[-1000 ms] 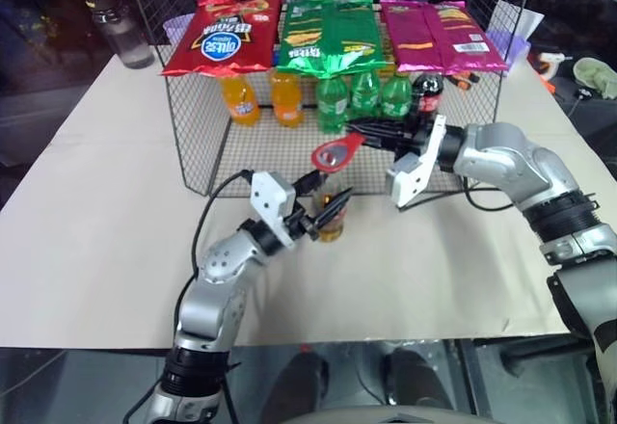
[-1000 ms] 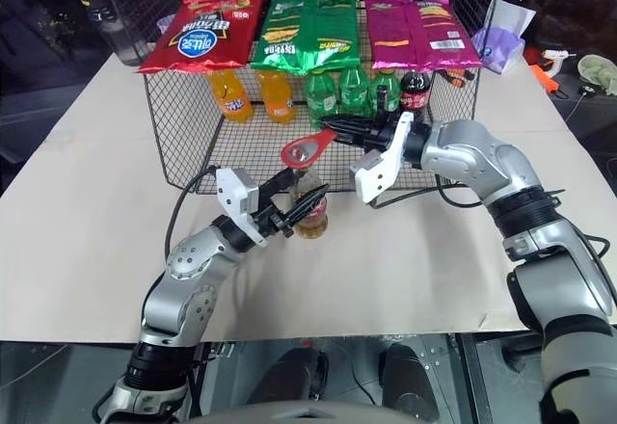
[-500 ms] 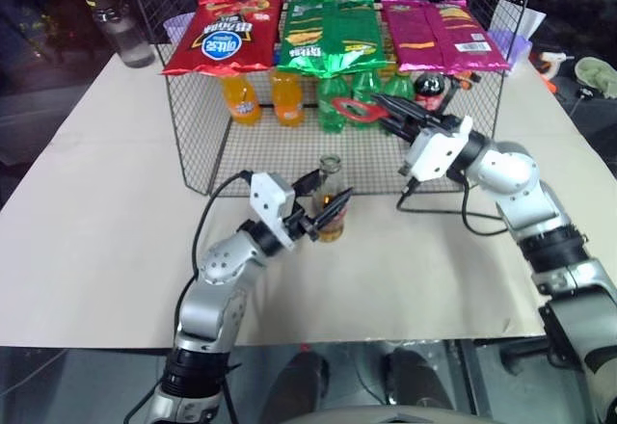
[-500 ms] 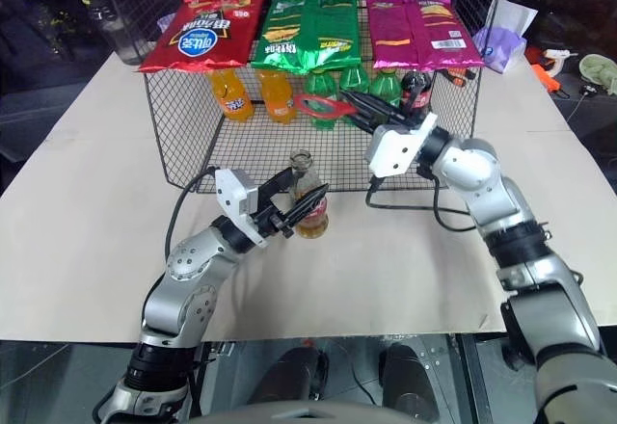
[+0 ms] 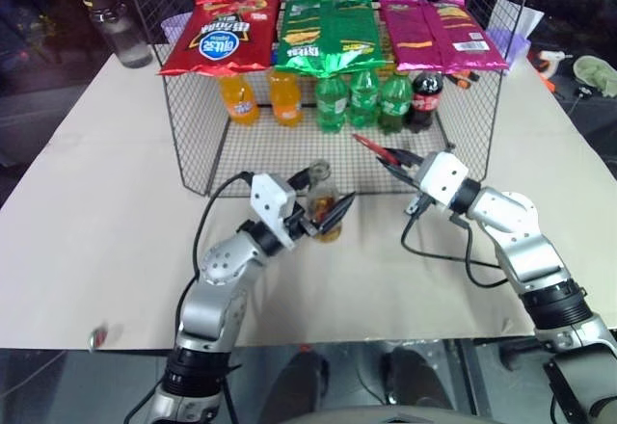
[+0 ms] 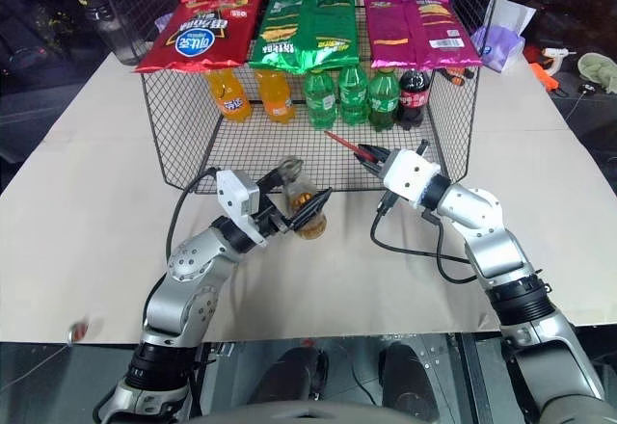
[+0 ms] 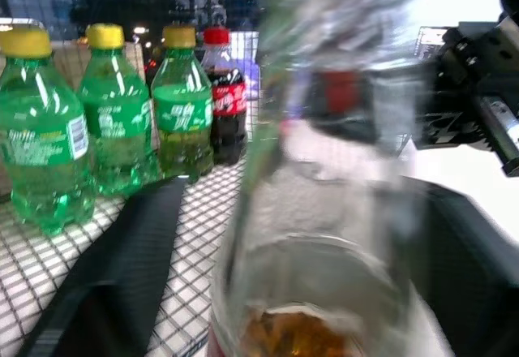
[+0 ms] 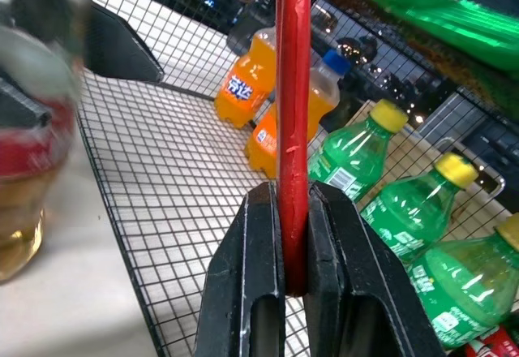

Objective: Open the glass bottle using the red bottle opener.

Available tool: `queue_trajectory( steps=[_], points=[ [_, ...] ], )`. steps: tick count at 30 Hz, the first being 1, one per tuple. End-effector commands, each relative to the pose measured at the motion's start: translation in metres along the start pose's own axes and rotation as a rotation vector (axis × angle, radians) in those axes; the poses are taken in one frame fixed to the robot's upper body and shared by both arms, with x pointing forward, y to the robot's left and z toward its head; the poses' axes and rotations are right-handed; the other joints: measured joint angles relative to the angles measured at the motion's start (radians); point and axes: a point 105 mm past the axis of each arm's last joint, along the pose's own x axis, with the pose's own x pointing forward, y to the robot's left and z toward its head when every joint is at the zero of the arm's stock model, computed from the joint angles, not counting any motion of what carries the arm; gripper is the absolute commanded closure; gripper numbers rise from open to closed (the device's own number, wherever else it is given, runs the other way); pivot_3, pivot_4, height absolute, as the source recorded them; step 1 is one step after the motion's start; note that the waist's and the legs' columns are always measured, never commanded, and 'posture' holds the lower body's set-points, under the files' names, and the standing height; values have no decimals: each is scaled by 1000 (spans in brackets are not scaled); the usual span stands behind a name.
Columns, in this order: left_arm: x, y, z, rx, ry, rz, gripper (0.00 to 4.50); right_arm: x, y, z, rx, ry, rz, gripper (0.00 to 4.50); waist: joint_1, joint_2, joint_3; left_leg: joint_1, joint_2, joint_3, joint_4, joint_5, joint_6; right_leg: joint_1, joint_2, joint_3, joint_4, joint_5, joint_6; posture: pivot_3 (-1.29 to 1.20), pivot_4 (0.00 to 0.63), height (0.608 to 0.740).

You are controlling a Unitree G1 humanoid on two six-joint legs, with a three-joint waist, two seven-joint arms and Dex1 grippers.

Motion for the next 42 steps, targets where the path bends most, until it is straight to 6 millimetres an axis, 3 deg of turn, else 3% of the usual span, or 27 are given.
queue_trajectory(
  steps=[1, 12, 18, 20, 24, 28, 32, 37, 40, 42],
  points=[
    [0, -1, 9, 31, -33, -12, 78, -1, -10, 10, -29, -30, -37, 4500, 0, 0, 0, 0, 0, 0, 0, 0, 0, 0, 0, 0, 0, 0, 0, 0, 150, 740],
    [-5, -3, 12, 34, -38, -19, 78, -1, -6, 7, -3, -31, -52, 4500, 0, 0, 0, 0, 0, 0, 0, 0, 0, 0, 0, 0, 0, 0, 0, 0, 150, 740],
    [-29, -1, 16, 56, -10, -5, 78, -19, -13, -4, 127, 20, -101, 4500, 0, 0, 0, 0, 1, 0, -1, 0, 0, 0, 0, 0, 0, 0, 0, 0, 150, 740],
    [-41, 0, 15, 60, 14, 9, 78, -27, -6, -11, 214, 65, -62, 4500, 0, 0, 0, 0, 1, 0, -1, 0, 0, 0, 0, 0, -1, 0, 0, 0, 150, 740],
    [-66, 2, 8, 67, 72, 50, 78, -45, 28, -31, 424, 216, 79, 4500, 1, 0, 0, 0, 1, 0, -1, -1, 1, 0, -1, 0, -1, 0, 0, 0, 150, 740],
    [-85, 4, -5, 50, 132, 94, 78, -55, 59, -39, 613, 325, 187, 4500, 1, 1, 1, 0, 2, 0, -1, -2, 4, 0, -2, 0, -1, 0, 0, 0, 150, 740],
    [-91, 12, -14, 37, 156, 158, 78, -56, 60, -39, 700, 357, 161, 4500, 3, 1, 1, 0, 2, 0, -1, -3, 4, 0, -3, 0, -1, 0, 0, 0, 150, 740],
    [-93, 21, -24, 12, 183, 226, 0, -63, 55, -38, 762, 372, 115, 2324, 3, 1, 1, -1, 1, 0, -1, -3, 4, 0, -2, 0, -2, 0, 0, 0, 150, 740],
    [-98, 28, -28, 15, 202, 266, 0, -72, 50, -35, 793, 358, 93, 774, 5, 1, 1, -2, 1, -1, -1, -3, 4, 0, -2, -2, -2, 0, 0, 0, 150, 740],
    [-104, 33, -31, 34, 229, 287, 0, -82, 43, -35, 773, 362, 48, 52, 5, 1, 1, -3, 1, -2, -1, -3, 4, -1, -2, -2, -3, 0, 0, 0, 150, 740]
  ],
)
